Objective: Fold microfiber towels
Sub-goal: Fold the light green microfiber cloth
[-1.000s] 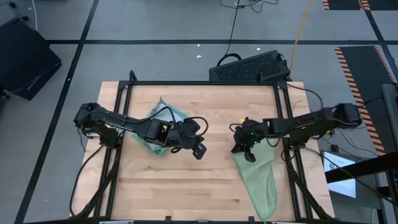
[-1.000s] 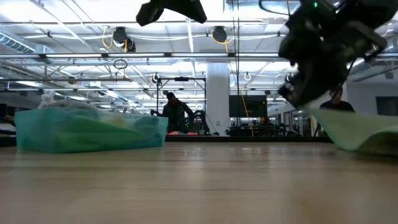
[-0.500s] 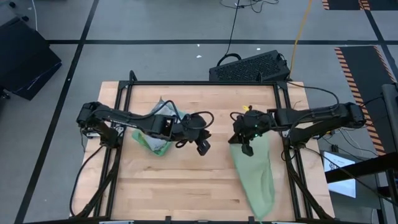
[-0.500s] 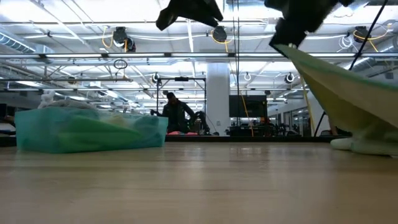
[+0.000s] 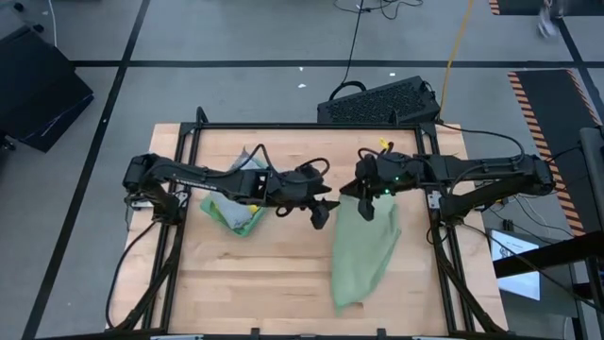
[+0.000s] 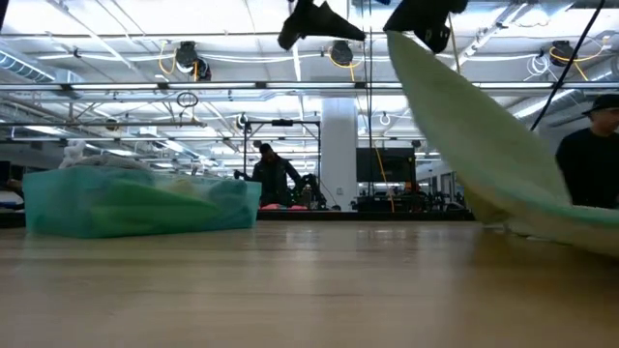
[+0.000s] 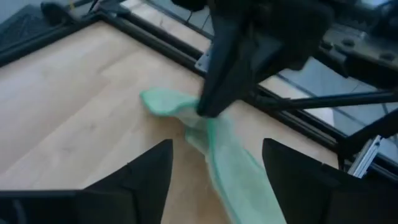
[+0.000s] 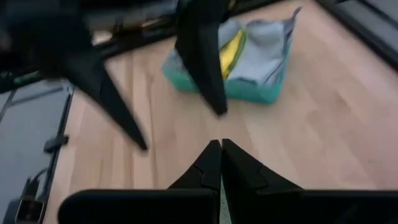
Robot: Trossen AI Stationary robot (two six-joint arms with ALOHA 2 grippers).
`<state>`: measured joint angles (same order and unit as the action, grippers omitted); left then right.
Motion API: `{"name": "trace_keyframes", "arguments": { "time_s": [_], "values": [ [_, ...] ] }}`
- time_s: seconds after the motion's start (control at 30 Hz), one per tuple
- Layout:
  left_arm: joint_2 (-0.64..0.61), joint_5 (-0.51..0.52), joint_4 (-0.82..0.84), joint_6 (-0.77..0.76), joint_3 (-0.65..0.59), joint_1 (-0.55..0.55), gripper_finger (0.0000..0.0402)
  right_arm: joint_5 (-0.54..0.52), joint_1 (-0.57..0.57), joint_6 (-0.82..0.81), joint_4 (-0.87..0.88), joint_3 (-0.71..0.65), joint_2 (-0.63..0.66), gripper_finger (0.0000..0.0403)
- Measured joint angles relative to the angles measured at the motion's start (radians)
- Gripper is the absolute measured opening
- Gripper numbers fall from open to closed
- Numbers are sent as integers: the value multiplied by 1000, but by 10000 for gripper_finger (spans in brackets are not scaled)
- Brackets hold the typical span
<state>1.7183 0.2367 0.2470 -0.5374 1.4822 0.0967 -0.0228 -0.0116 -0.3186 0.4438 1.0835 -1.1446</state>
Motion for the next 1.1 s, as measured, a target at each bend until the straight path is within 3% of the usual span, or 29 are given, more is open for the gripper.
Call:
{"name": "trace_keyframes", "arguments": {
  "time_s": [0.37,0.47,0.63,0.67,0.9,1.1],
  "values": [
    [86,-53,-134,81,0,-50,242,-83,18,-63,-124,12,0,0],
    [87,-101,-201,146,0,-65,187,-81,18,-62,-170,13,0,0],
    [57,-146,-252,199,0,-86,33,-76,16,-63,-187,15,16,0],
    [44,-156,-248,189,0,-91,18,-77,16,-66,-183,15,28,0],
    [-69,-189,-137,218,0,-102,5,-17,25,-74,-152,14,120,58],
    [-150,-311,-49,218,1,-97,4,27,26,-88,76,14,190,115]
  ]
}}
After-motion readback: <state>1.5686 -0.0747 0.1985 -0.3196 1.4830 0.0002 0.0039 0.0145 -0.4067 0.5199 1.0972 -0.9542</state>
